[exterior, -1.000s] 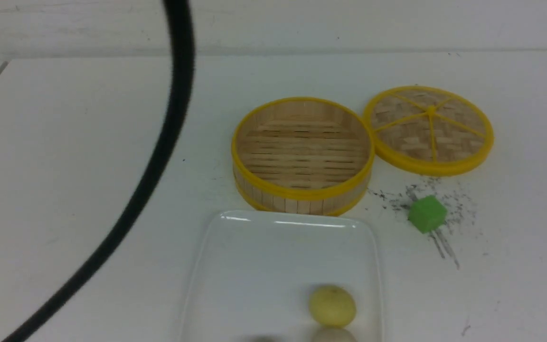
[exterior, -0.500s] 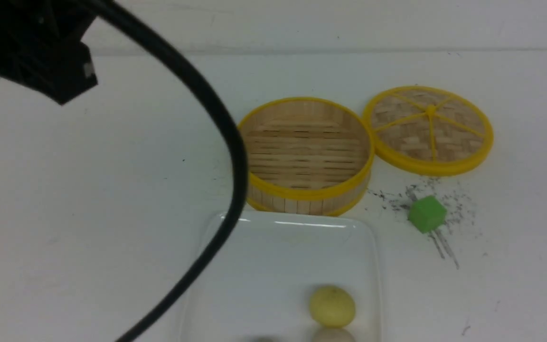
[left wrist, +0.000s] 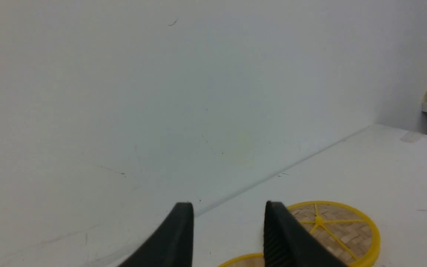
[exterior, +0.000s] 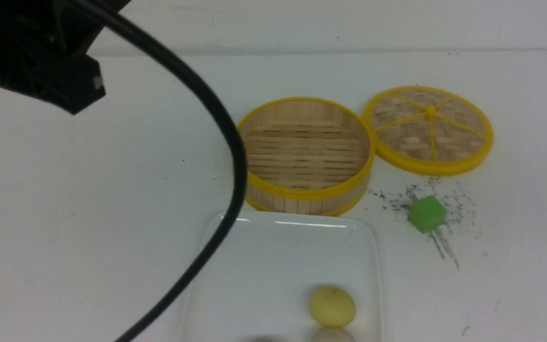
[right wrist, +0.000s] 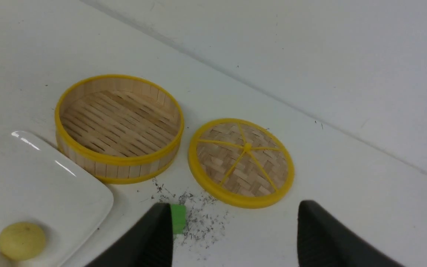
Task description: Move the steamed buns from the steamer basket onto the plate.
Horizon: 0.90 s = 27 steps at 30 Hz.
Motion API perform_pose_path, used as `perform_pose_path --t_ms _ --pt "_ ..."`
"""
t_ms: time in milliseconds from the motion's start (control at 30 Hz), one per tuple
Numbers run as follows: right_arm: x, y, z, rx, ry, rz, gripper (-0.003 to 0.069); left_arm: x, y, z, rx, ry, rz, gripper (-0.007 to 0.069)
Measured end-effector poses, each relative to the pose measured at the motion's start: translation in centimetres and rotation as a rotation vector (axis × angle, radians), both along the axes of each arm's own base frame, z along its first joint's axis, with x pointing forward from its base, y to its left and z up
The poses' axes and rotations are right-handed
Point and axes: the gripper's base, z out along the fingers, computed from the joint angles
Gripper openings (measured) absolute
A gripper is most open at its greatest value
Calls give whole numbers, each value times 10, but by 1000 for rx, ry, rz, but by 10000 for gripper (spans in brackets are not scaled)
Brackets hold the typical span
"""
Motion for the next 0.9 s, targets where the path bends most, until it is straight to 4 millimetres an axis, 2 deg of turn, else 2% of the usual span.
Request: perform_pose_path --t_ms 300,533,567,700,767,833,900 --pt "-65 -32 -11 90 -41 -23 453 0 0 0 -21 9 -3 293" --pt "-94 -45 -21 134 -53 -15 453 0 0 1 -56 24 -10 293" --pt "-100 -45 -28 155 -55 9 453 0 -1 1 -67 29 -13 291" --pt "-100 -39 -49 176 -2 56 453 0 -1 1 -83 42 -21 291" --pt "-92 -29 -76 188 88 106 453 2 -3 -1 -91 62 -31 291" --pt "-87 -24 -86 193 116 122 453 4 -4 -2 -93 72 -35 291" --pt "-67 -9 -112 229 131 154 453 6 -6 -5 -93 90 -43 291"
